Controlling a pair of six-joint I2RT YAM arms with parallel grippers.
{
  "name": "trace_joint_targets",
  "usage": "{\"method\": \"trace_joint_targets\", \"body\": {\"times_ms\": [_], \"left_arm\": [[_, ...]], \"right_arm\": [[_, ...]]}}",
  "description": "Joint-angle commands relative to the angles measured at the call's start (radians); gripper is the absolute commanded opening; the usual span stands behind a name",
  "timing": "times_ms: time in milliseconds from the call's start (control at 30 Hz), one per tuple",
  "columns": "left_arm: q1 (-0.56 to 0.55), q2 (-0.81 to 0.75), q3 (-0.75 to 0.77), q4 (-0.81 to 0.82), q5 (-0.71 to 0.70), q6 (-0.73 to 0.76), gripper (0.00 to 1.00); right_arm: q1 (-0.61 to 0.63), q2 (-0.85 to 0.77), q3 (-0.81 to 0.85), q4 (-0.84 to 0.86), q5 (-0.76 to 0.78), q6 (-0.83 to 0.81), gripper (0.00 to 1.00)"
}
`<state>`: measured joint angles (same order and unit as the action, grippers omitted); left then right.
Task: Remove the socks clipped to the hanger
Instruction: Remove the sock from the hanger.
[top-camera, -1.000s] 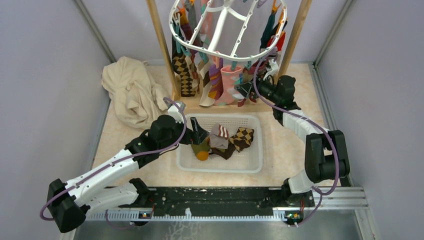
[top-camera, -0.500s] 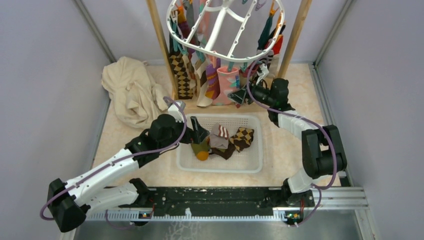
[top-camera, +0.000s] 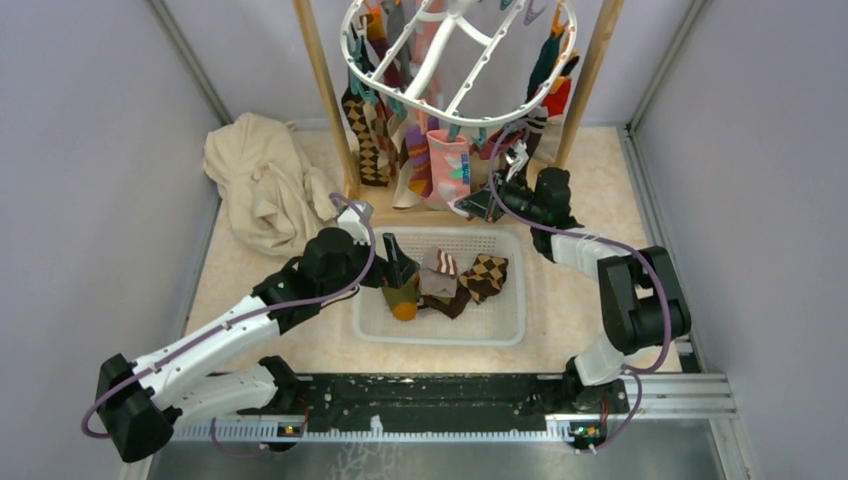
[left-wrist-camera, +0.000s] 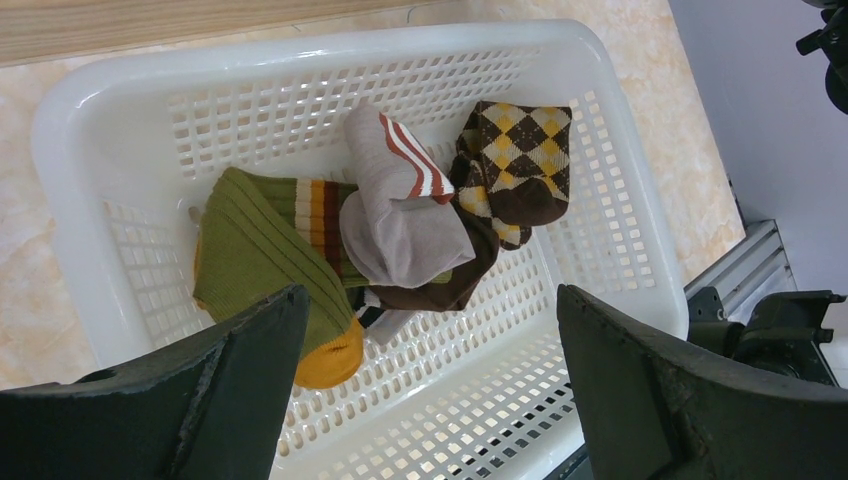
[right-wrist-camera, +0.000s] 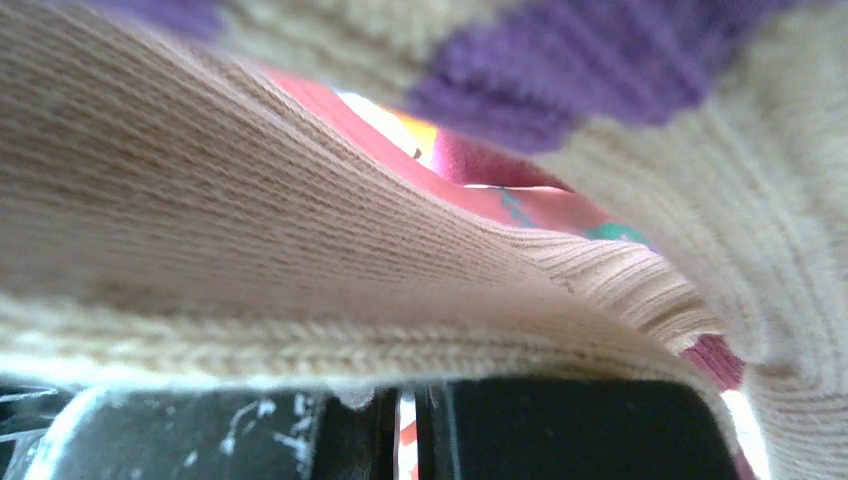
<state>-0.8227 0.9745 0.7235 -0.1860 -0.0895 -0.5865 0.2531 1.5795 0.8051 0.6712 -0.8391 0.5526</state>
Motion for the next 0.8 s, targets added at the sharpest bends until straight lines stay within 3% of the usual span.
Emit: {"method": "trace_joint_targets", "body": {"times_ms": [0, 267, 533, 767], "left_arm": [[0.001, -0.007, 0.025, 0.013, 0.006, 0.002, 0.99], [0.002, -0.021, 0.032, 0.011, 0.004, 0.009, 0.99], [0.002, -0.032, 0.060, 0.010, 0.001, 0.034, 0.99], [0.002, -0.029, 0.083, 0.037, 0.028, 0.057, 0.99]], "right_arm": [[0.007, -0.053, 0.016, 0.097, -0.058, 0.060, 0.00], [0.005, -0.146, 0.044, 0.167, -0.144, 0.217, 0.00], [0.003, -0.262, 0.069, 0.054, -0.169, 0.222, 0.00], [0.003, -0.315, 0.063, 0.081, -0.211, 0.322, 0.00]]}}
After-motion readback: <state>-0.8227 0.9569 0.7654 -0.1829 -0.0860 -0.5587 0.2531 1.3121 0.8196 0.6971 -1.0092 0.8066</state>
